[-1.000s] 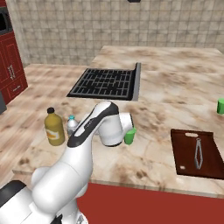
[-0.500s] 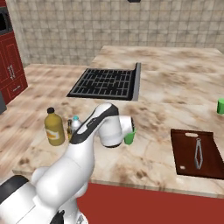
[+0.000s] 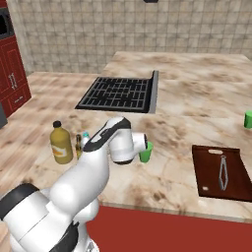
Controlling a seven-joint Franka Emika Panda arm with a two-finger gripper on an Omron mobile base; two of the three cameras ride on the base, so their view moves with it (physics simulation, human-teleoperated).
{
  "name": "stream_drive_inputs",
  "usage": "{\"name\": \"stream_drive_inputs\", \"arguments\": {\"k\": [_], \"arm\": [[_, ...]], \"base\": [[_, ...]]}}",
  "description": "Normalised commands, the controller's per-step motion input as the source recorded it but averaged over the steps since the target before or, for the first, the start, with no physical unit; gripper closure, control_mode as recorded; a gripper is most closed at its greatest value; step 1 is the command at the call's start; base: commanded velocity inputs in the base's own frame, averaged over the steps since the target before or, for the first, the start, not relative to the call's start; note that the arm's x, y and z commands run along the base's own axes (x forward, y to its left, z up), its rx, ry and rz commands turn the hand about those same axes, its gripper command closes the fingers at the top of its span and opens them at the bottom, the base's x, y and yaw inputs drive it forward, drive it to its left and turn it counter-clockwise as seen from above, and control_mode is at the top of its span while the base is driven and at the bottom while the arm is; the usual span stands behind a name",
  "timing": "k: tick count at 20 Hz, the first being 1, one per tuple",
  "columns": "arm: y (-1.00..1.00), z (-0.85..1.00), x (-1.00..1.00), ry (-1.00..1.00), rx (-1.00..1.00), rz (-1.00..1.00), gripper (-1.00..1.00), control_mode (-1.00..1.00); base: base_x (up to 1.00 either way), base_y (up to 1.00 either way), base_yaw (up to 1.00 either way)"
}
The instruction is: Place the drinks on the dining counter in a tight cluster.
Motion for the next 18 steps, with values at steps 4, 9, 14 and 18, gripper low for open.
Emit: {"name": "stream_drive_inputs", "arguments": {"k": [4, 9, 14, 18], "arm": [[0.12, -0.28, 0.20, 0.00, 0.00, 0.00, 1.00, -1.00], [0.07, -0.27, 0.24, -0.02, 0.03, 0.00, 1.00, -1.00], [0.01, -0.16, 0.20, -0.04, 0.05, 0.00, 1.00, -1.00], [0.00, -0.10, 0.24, -0.03, 0.03, 0.00, 1.00, -1.00]], "base": [[0.00, 0.00, 0.00], [0.00, 0.00, 0.00], [0.00, 0.00, 0.00], [0.00, 0.00, 0.00]]}}
